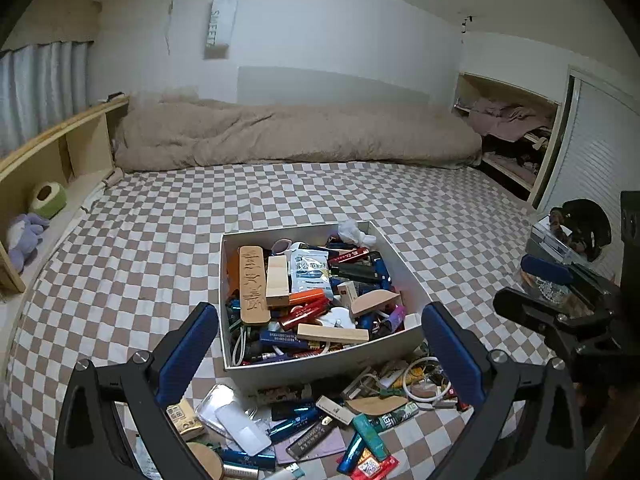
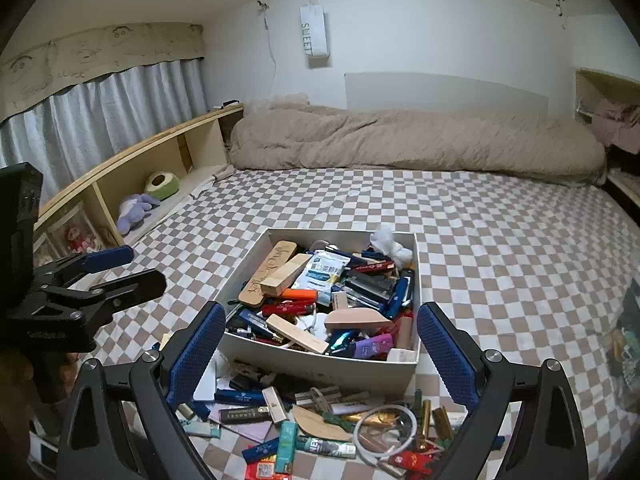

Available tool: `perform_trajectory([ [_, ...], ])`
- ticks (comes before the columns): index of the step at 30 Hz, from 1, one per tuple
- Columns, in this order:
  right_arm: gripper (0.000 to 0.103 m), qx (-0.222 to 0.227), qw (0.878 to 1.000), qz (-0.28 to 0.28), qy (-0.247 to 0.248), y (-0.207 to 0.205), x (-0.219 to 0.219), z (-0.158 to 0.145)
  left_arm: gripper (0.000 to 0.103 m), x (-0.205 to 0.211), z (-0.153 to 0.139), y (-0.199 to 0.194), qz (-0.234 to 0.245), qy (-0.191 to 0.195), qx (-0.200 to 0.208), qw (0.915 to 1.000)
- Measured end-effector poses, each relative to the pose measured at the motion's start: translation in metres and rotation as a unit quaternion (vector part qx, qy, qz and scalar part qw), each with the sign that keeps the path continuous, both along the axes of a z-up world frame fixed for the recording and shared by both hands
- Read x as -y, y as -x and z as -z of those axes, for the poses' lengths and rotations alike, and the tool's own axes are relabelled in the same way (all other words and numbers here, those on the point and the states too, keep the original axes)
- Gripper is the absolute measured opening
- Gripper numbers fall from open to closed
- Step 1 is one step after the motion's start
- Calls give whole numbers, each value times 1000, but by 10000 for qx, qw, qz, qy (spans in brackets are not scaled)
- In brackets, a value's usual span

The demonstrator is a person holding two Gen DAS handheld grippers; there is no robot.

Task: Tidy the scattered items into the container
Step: 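Withdraw both tools from the box back toward the scattered items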

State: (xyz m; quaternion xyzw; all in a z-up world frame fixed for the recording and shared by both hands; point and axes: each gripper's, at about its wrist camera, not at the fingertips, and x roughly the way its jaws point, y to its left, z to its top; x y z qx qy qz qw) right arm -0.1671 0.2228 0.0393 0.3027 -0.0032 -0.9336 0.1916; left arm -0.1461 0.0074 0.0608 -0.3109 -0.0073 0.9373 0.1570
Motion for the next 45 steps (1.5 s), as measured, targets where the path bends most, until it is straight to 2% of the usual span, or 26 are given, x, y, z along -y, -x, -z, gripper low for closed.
perform_trajectory([
  [5,97,-99,9999,34,-46,-17,-3,-8,103,1,-6,-17,-1,120,-161,9998],
  [19,97,-324,9993,91,-158,-48,-4,-18,103,9,-17,-52,-55,98,-439,9990],
  [25,97,-606,9980,141,-73,-68,-9,-26,103,14,-21,-65,-241,76,-633,9977],
  [28,103,-736,9971,192,-93,-75,-11,-27,103,16,-22,-71,-238,39,-786,9966],
  [30,103,-858,9959,235,-130,-79,-13,-26,103,17,-20,-76,-231,8,-889,9958],
  [36,103,-1045,9939,339,28,-84,-20,-13,103,23,-4,-81,-226,-104,-1014,9945],
  [42,103,-806,9956,343,325,-76,-26,14,103,34,20,-79,-167,-13,-913,9957],
  [45,103,-636,9968,363,323,-71,-27,29,103,39,31,-76,-207,252,-888,9955],
])
